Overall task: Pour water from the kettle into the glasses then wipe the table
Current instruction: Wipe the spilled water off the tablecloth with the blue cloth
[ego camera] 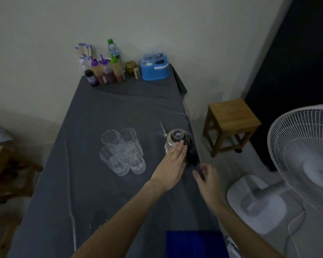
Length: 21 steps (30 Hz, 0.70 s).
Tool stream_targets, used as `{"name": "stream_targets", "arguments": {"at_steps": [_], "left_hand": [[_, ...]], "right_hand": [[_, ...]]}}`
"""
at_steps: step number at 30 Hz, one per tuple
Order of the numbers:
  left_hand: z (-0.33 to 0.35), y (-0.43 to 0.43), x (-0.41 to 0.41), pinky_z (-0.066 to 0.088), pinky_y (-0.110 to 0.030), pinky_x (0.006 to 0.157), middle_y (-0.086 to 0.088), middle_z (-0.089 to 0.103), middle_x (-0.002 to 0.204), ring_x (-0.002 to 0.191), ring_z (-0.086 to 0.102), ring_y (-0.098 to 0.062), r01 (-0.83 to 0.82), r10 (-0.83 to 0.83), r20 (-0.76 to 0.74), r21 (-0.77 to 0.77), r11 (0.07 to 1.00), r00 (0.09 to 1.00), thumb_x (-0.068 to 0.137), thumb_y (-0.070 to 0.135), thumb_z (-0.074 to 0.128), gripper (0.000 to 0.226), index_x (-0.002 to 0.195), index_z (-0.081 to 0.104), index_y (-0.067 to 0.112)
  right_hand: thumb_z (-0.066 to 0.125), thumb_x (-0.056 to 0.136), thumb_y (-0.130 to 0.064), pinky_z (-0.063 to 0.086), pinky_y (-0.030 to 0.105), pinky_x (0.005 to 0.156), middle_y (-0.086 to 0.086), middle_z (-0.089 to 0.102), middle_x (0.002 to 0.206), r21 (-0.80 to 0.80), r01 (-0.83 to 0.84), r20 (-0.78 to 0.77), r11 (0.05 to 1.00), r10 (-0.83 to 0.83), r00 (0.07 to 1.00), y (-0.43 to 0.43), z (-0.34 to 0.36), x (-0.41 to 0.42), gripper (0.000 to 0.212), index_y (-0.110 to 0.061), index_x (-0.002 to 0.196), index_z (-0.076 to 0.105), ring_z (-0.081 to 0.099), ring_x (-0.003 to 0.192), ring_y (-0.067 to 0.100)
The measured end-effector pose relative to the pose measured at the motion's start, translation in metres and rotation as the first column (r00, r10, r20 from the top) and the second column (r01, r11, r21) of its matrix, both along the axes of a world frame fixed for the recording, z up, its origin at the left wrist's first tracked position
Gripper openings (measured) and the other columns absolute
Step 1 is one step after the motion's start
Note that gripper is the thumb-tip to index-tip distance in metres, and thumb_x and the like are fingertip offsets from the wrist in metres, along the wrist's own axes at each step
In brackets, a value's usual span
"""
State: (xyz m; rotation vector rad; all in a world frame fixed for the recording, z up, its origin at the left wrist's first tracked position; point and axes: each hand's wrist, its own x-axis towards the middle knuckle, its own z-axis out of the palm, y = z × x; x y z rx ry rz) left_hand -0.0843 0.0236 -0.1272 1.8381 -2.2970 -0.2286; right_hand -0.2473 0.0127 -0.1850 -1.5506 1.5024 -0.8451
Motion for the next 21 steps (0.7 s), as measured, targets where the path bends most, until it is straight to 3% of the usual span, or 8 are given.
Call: {"name": "stream_targets", "arguments": {"at_steps": [5,7,10,12,14,16,18,21], "left_hand": [[-0.044,0.083,-0.016,0.002,-0.029,0.121,-0.004,0.002,0.160,0.147,-0.003,-0.012,0.088,-0.054,-0.203,0.164,0.982,0.978,0.096,0.036,0.013,0.062,0.152,0.012,0.010],[-0.056,0.119,-0.013,-0.002,-0.021,0.119,0.002,0.004,0.159,0.146,0.000,-0.006,0.135,-0.066,-0.278,0.240,0.961,0.958,0.100,0.034,0.018,0.056,0.152,0.015,0.012],[-0.072,0.168,0.000,-0.007,-0.012,0.114,0.007,0.005,0.158,0.145,0.003,-0.003,0.162,-0.052,-0.322,0.326,0.931,0.945,0.097,0.047,0.010,0.064,0.151,0.016,0.014],[-0.087,0.198,0.017,-0.005,-0.015,0.116,0.005,0.006,0.158,0.146,0.005,-0.005,0.165,-0.063,-0.282,0.354,0.921,0.957,0.095,0.050,0.003,0.068,0.151,0.017,0.014],[-0.102,0.226,0.034,0.002,-0.023,0.118,0.001,0.013,0.156,0.145,0.019,-0.010,0.172,-0.122,-0.165,0.334,0.927,0.979,0.100,0.044,0.001,0.064,0.149,0.028,0.012],[-0.113,0.250,0.045,0.010,-0.030,0.119,0.000,0.028,0.154,0.140,0.033,-0.014,0.162,-0.152,-0.058,0.314,0.936,0.987,0.104,0.035,0.013,0.053,0.144,0.040,0.012],[-0.123,0.270,0.054,0.006,-0.034,0.119,-0.004,0.031,0.154,0.141,0.031,-0.016,0.191,-0.193,-0.013,0.238,0.952,0.981,0.100,0.033,0.028,0.049,0.144,0.039,0.013],[-0.131,0.293,0.069,0.011,-0.035,0.116,-0.007,0.029,0.155,0.142,0.028,-0.018,0.196,-0.205,0.060,0.134,0.971,0.977,0.100,0.034,0.032,0.051,0.146,0.035,0.013]], "right_hand": [[0.054,0.090,-0.026,0.047,0.028,0.084,-0.008,0.058,0.102,-0.132,-0.218,-0.117,0.967,0.203,0.972,0.101,-0.020,-0.025,0.012,-0.032,0.101,0.056,0.056,0.096,0.006],[0.049,0.087,-0.029,0.045,0.025,0.083,-0.014,0.060,0.100,-0.198,-0.291,-0.173,0.936,0.258,0.950,0.138,-0.026,-0.030,0.015,-0.032,0.100,0.057,0.054,0.095,-0.002],[0.049,0.085,-0.035,0.044,0.025,0.089,-0.013,0.059,0.115,-0.199,-0.325,-0.296,0.924,0.259,0.919,0.188,-0.040,-0.034,0.023,-0.038,0.107,0.052,0.051,0.105,0.004],[0.046,0.085,-0.046,0.038,0.034,0.100,-0.001,0.054,0.131,-0.120,-0.342,-0.480,0.932,0.247,0.842,0.217,-0.055,-0.032,0.039,-0.030,0.121,0.049,0.043,0.120,0.017],[0.029,0.092,-0.059,0.014,0.037,0.112,0.012,0.045,0.144,0.000,-0.328,-0.615,0.945,0.259,0.745,0.238,-0.066,-0.029,0.059,-0.023,0.136,0.040,0.034,0.130,0.027],[0.015,0.091,-0.067,-0.002,0.039,0.113,0.015,0.033,0.151,0.045,-0.302,-0.717,0.952,0.241,0.654,0.248,-0.068,-0.024,0.070,-0.027,0.148,0.024,0.025,0.136,0.032],[0.014,0.089,-0.072,-0.005,0.047,0.112,0.015,0.019,0.156,0.051,-0.305,-0.787,0.951,0.226,0.574,0.253,-0.068,-0.020,0.073,-0.035,0.151,0.009,0.013,0.141,0.033],[0.011,0.083,-0.078,-0.005,0.059,0.112,0.015,0.006,0.159,0.090,-0.265,-0.832,0.960,0.219,0.509,0.255,-0.068,-0.010,0.079,-0.036,0.150,0.006,0.002,0.145,0.034]]}}
